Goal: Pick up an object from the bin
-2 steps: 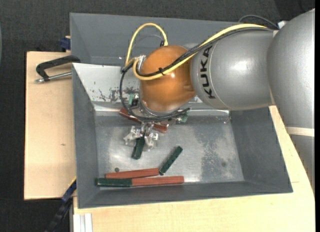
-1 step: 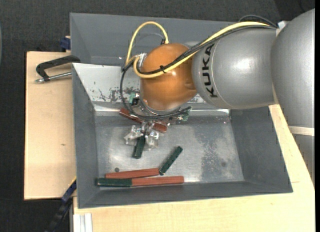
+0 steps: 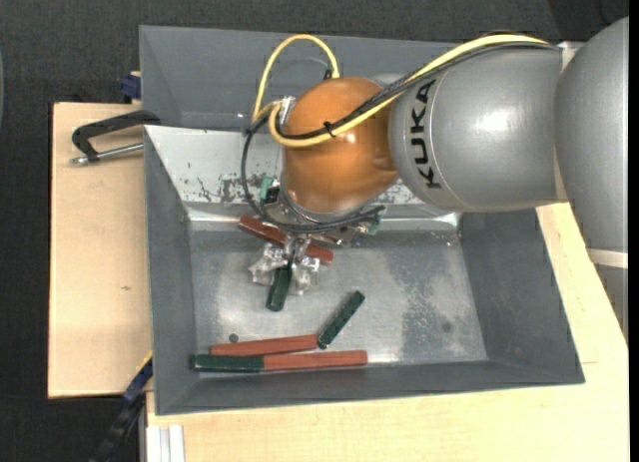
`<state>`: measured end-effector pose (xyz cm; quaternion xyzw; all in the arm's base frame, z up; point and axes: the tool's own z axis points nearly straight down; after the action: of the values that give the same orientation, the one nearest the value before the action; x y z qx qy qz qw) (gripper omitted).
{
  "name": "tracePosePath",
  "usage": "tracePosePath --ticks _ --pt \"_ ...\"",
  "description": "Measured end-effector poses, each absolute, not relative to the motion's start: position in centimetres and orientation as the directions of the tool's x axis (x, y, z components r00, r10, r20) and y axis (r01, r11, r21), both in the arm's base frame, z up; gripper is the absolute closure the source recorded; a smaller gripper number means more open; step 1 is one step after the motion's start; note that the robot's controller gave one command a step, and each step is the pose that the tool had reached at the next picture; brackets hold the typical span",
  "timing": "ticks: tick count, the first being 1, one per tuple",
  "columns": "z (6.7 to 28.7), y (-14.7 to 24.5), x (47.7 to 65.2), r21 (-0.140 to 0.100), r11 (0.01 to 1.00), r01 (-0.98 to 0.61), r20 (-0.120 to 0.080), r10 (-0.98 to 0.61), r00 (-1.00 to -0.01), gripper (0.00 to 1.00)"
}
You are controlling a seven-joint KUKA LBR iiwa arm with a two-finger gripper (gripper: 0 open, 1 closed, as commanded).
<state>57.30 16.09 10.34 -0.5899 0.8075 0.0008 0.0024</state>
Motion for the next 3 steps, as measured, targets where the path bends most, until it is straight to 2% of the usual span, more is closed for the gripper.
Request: tracePosePath --ticks 2,3 --pt "12.2 16.2 57.3 0.0 0.305 -0.952 -0.004 -0.952 -0.305 1.0" --pt "14.2 16.2 57.3 0.001 0.305 -0.952 -0.003 -0.952 -0.305 1.0"
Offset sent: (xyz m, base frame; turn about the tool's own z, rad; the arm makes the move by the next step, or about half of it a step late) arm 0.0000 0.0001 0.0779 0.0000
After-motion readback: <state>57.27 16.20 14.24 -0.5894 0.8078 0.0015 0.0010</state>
